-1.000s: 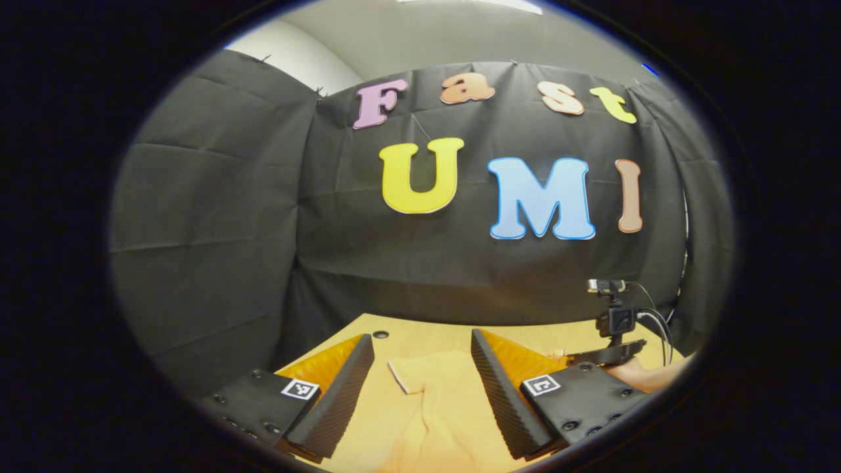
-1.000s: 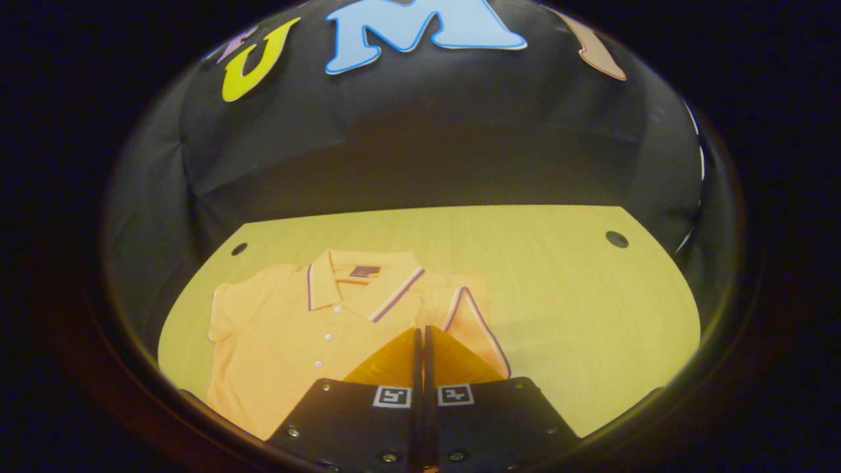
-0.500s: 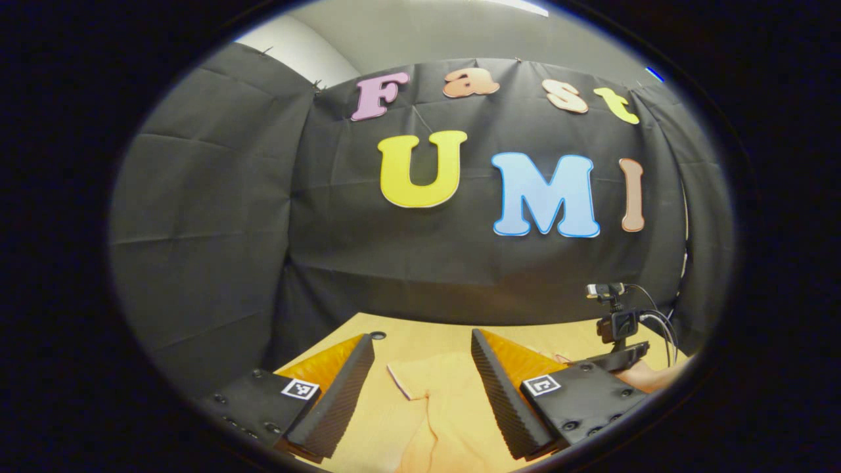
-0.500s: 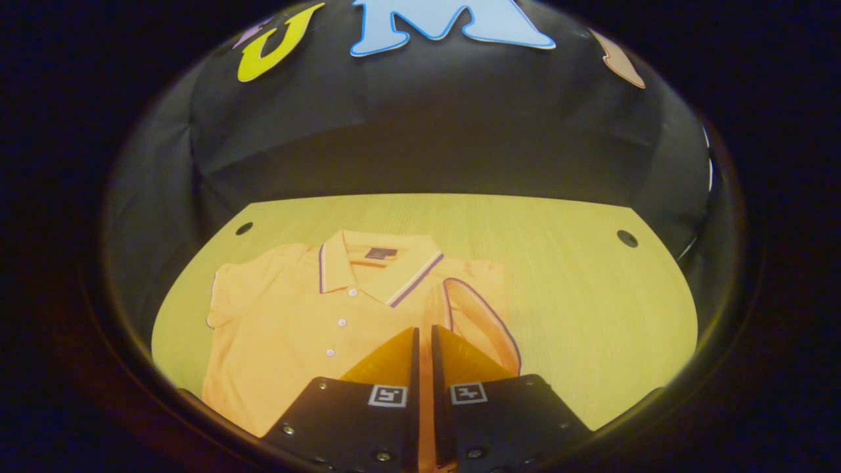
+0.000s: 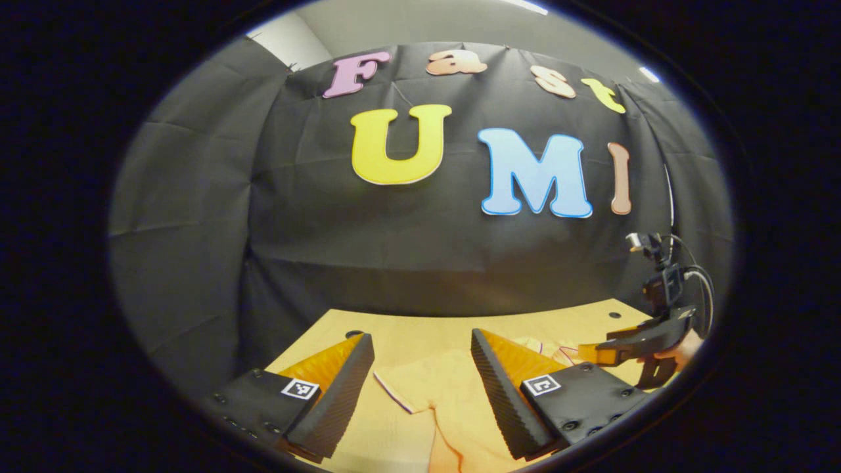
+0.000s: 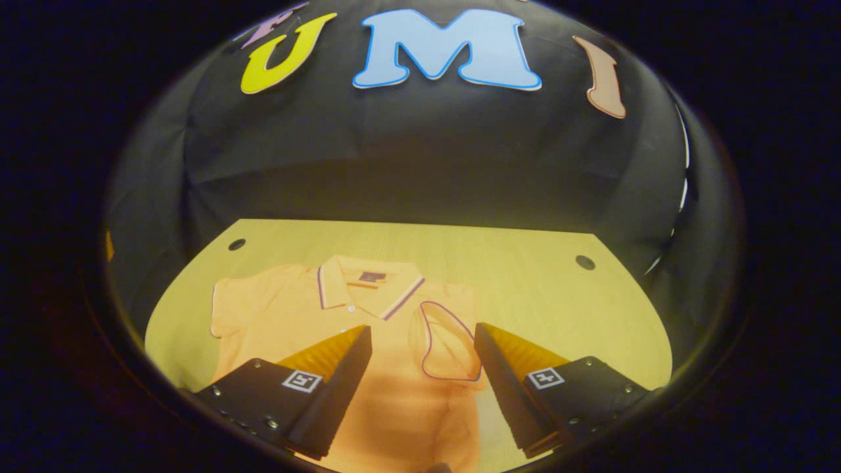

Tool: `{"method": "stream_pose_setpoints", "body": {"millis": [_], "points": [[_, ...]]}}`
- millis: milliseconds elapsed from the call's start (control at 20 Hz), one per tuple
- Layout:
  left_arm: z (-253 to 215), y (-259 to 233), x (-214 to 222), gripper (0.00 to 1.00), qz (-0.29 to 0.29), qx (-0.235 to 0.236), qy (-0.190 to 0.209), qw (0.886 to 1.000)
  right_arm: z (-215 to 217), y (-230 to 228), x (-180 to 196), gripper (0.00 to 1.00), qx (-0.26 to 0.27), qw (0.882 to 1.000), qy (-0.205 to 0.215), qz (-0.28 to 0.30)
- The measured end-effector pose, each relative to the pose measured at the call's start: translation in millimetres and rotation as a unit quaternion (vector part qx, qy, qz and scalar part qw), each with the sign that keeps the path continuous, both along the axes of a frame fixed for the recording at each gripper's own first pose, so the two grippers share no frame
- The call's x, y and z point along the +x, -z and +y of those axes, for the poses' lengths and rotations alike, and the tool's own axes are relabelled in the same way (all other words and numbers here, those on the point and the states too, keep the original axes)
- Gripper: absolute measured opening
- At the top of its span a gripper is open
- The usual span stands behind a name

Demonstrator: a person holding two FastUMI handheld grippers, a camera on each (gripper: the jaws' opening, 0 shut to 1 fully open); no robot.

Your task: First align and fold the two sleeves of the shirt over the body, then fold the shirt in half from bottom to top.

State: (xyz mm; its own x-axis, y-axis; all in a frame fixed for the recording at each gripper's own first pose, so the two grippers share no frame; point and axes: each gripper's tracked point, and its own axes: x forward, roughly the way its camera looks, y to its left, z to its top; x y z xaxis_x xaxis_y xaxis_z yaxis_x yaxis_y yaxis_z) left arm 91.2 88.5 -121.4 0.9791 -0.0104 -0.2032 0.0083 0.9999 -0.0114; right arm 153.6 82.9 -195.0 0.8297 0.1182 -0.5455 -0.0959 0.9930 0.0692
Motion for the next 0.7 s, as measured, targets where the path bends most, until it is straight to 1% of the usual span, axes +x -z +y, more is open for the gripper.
{"method": "stream_pose_setpoints", "body": {"millis": [200,350,550,600,650,700], "points": [[16.7,47.0,38.8,0.97,0.028,-0.021,0.017,0.999,-8.9,-37.9,-29.9,0.98,-0.016,0.999,0.032,-0.031],[32.7,91.7,65.2,0.97,0.059,-0.021,0.01,0.998,-16.3,-68.0,-55.7,0.98,-0.016,0.997,0.054,-0.055],[45.5,145.9,91.2,0.94,0.105,-0.027,-0.003,0.994,-22.0,-97.4,-87.0,0.97,-0.008,0.994,0.078,-0.075],[45.9,159.0,96.0,0.94,0.115,-0.029,-0.004,0.993,-23.3,-102.4,-95.4,0.94,-0.008,0.994,0.081,-0.078],[46.1,170.7,100.4,0.95,0.124,-0.03,-0.007,0.992,-23.4,-106.7,-102.7,0.98,-0.008,0.993,0.084,-0.081],[47.0,180.8,106.0,0.95,0.132,-0.031,-0.012,0.991,-22.9,-109.8,-110.1,0.98,-0.007,0.993,0.087,-0.084]]}}
